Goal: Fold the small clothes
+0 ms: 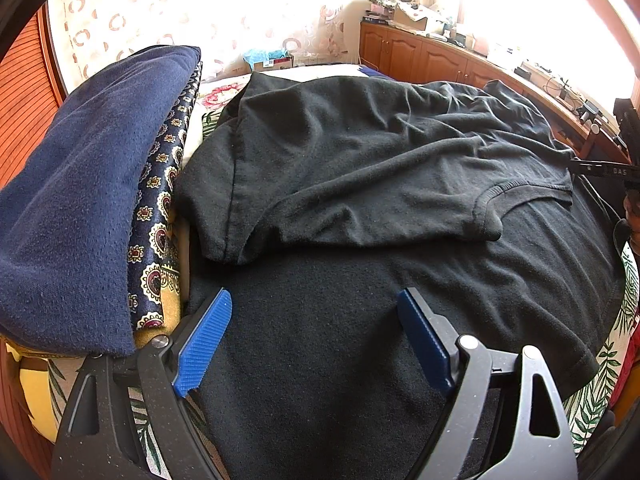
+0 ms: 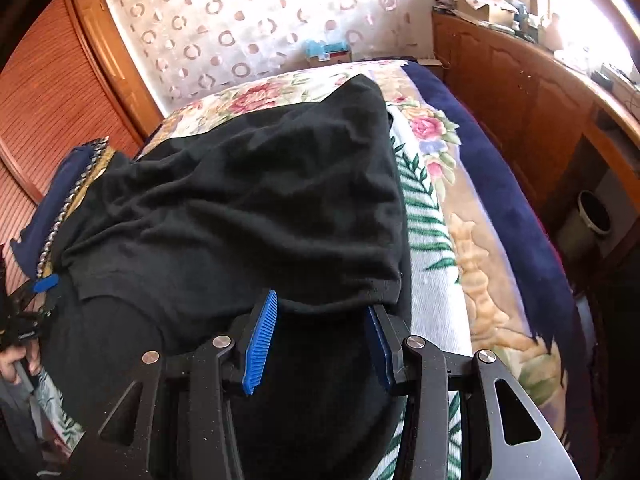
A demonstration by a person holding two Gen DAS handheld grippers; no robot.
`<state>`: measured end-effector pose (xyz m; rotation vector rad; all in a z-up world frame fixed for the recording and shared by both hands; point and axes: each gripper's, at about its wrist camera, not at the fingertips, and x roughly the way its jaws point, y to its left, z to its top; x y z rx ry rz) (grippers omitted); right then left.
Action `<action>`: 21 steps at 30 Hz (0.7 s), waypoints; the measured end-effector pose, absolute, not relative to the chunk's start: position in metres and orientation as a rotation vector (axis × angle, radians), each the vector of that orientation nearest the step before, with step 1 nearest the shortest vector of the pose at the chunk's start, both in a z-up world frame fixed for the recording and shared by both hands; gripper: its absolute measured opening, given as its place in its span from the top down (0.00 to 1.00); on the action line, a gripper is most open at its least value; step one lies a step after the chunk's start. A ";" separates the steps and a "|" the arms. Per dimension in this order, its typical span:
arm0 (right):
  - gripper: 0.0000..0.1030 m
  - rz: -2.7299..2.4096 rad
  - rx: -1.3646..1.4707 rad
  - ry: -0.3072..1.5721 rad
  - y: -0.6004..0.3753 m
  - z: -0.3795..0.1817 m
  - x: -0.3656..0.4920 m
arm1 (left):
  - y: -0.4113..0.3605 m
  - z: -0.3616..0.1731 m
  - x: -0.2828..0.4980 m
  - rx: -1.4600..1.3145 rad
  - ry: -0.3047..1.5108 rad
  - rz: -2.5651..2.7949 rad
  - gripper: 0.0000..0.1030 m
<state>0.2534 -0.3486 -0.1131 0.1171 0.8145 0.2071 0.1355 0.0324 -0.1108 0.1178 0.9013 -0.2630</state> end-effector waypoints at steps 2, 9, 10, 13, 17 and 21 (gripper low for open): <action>0.56 0.193 0.103 0.804 -0.347 -0.116 0.254 | 0.033 -0.111 0.135 0.118 0.901 -0.263 0.17; 0.56 0.155 -0.020 0.751 -0.326 -0.124 0.249 | 0.037 -0.105 0.135 0.078 0.885 -0.242 0.17; 0.56 0.147 -0.039 0.736 -0.323 -0.126 0.246 | 0.040 -0.102 0.135 0.043 0.875 -0.242 0.17; 0.56 0.132 -0.071 0.715 -0.315 -0.132 0.241 | 0.046 -0.097 0.141 -0.037 0.871 -0.228 0.23; 0.56 0.143 -0.054 0.716 -0.316 -0.135 0.243 | 0.051 -0.097 0.151 -0.093 0.866 -0.178 0.32; 0.56 0.142 -0.058 0.716 -0.317 -0.134 0.242 | 0.049 -0.100 0.160 -0.099 0.883 -0.139 0.33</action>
